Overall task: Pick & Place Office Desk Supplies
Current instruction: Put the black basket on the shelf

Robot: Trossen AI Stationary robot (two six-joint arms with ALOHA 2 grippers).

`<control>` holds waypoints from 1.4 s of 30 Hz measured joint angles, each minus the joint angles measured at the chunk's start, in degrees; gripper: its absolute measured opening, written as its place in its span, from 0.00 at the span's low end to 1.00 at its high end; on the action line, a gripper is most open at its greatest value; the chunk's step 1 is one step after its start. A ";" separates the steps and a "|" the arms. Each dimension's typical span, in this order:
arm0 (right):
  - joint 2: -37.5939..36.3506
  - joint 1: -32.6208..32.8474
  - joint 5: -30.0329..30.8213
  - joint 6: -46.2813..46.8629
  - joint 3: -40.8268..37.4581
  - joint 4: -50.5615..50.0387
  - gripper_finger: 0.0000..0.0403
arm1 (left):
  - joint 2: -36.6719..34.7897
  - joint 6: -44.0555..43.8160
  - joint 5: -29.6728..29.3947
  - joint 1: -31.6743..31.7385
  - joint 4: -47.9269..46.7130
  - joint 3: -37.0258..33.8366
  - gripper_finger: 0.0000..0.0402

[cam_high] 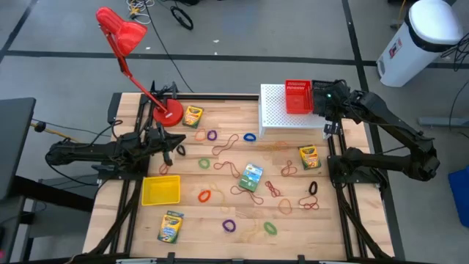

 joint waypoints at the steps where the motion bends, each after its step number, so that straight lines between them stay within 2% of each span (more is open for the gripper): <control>1: -0.39 -0.34 -0.33 0.63 0.00 -0.23 0.26 | 0.01 0.00 0.00 0.00 0.01 0.00 0.06; 8: -2.06 -1.12 -5.68 6.63 0.01 0.45 0.23 | 0.01 0.00 0.00 0.00 0.00 -0.02 0.06; 17: -2.19 -1.16 -12.00 10.34 0.00 0.70 0.05 | -0.02 0.00 0.00 0.00 0.00 -0.02 0.06; 19: -1.82 -1.16 -12.07 11.16 0.02 0.67 0.02 | 0.01 -0.02 0.00 0.00 0.02 -0.02 0.06; 22: -0.47 -1.18 -11.51 13.25 0.01 0.61 0.02 | 0.01 -0.01 0.00 0.00 0.01 -0.01 0.06; 34: 3.07 -1.18 -1.17 17.91 0.00 -0.94 0.01 | 0.01 -0.02 -0.02 0.00 0.00 -0.02 0.06; 42: 1.97 -0.93 -3.18 18.87 0.25 -2.28 0.02 | 0.01 -0.02 0.00 0.00 0.02 -0.02 0.06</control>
